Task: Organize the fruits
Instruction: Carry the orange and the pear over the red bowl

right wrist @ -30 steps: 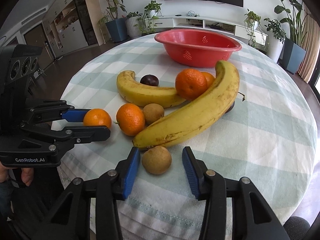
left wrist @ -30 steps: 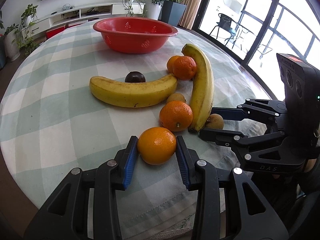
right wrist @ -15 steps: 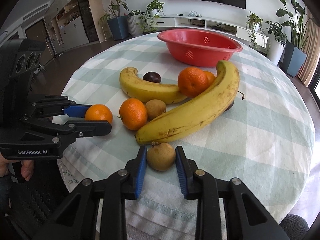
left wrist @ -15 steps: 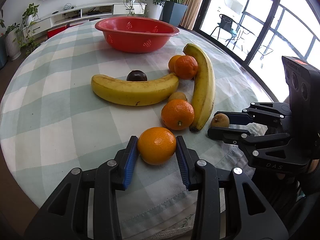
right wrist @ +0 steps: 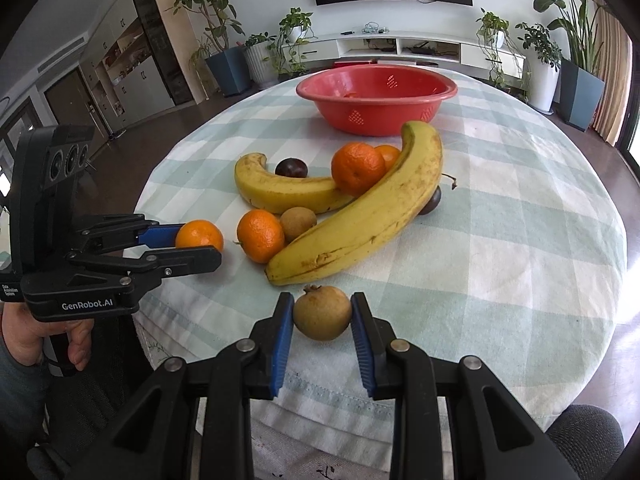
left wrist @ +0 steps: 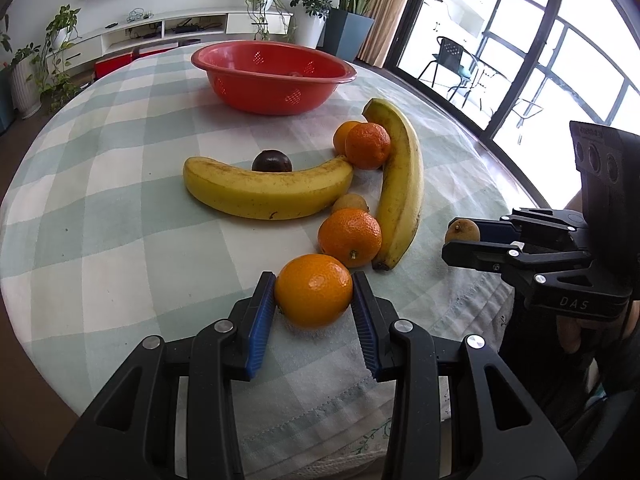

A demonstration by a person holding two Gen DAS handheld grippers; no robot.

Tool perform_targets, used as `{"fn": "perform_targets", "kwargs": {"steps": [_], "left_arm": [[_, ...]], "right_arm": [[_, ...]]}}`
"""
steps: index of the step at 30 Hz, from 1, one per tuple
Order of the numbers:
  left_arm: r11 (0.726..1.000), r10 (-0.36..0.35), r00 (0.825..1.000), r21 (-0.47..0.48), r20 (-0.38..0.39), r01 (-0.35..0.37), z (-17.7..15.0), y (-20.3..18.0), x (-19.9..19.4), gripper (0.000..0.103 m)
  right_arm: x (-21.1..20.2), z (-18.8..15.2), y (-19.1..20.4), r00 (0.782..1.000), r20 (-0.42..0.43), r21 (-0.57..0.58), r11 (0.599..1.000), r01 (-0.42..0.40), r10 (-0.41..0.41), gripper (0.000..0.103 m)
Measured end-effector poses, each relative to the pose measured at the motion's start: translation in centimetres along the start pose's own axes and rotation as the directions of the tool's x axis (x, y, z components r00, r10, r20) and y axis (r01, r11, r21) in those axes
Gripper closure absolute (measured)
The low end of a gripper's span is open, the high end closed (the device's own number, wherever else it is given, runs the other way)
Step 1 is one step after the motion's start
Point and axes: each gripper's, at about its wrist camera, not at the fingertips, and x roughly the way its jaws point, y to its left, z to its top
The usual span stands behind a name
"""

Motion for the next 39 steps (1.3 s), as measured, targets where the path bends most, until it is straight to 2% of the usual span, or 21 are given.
{"fn": "perform_targets", "kwargs": {"steps": [12,25,31,39], "left_arm": [[0.999,0.036,0.998,0.0,0.056,-0.036,2.7,1.5,-2.2,0.068],[0.995,0.09,0.986,0.032,0.139,-0.095,9.0,3.0,-4.7,0.067],[0.99,0.106,0.982,0.078,0.158,-0.119,13.3,2.8,-4.5,0.068],[0.976,0.124,0.983,0.16,0.139,-0.145,20.0,1.3,-1.0,0.067]], "right_arm": [[-2.0,1.4,-4.1,0.998,0.06,0.116,0.993,0.012,-0.019,0.072],[-6.5,4.6,-10.7,0.974,0.176,0.223,0.97,0.099,-0.139,0.072],[-7.9,7.8,-11.5,0.961,0.231,0.202,0.973,0.108,-0.155,0.072],[-6.6,14.5,-9.3,0.955,0.284,0.091,0.994,0.066,-0.09,0.072]]}}
